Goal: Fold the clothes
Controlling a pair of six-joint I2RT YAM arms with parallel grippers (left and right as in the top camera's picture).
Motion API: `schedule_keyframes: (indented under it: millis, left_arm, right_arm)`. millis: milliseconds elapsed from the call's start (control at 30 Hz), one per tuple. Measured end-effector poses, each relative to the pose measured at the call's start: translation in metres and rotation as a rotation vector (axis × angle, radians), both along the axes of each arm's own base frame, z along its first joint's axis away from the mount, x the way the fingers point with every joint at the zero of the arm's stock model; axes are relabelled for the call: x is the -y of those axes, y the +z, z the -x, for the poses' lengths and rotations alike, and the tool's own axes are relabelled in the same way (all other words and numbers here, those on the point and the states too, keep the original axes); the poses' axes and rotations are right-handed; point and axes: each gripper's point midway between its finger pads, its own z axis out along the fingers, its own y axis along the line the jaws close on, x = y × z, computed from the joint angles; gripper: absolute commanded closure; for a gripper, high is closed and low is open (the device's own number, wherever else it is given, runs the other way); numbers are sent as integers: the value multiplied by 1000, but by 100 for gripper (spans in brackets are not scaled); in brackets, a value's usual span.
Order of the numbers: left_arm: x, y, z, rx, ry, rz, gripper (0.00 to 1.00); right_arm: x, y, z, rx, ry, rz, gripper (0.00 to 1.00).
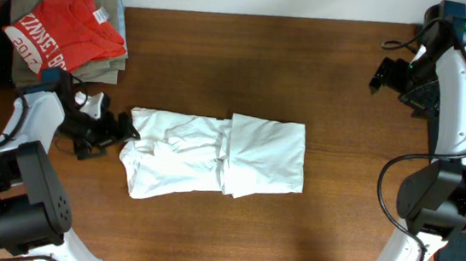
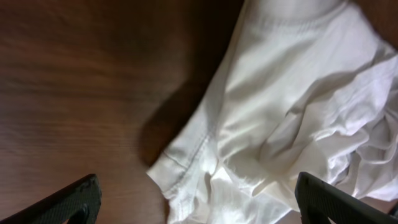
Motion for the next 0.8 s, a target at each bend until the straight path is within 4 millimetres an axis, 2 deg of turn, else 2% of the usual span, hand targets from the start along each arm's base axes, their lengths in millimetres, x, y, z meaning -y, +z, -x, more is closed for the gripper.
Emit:
schedule_keyframes:
  millis: [133, 233, 433, 467, 600, 667, 733, 800]
  left_arm:
    - [14, -15, 24, -67, 7, 59, 1]
    - [21, -21, 29, -69, 12, 95, 1]
    - [34, -18, 16, 23, 67, 184, 3]
    - [35, -18, 15, 26, 73, 190, 8]
    - [38, -19, 14, 26, 76, 195, 9]
    - [46, -19, 14, 25, 51, 195, 9]
    - [63, -20, 13, 23, 9, 188, 9]
    - [68, -21, 9, 16, 30, 167, 47]
  right_arm:
    - [-1, 0, 0, 1, 1, -7, 1]
    - [-2, 0, 0, 1, 1, -10, 1]
    - [-2, 0, 0, 1, 1, -11, 1]
    - [-2, 0, 0, 1, 2, -11, 1]
    - [-2, 0, 0, 1, 1, -11, 1]
    - [-2, 0, 0, 1, 1, -11, 1]
    - [-3, 0, 0, 2, 2, -14, 1]
    - [-3, 0, 0, 2, 1, -14, 1]
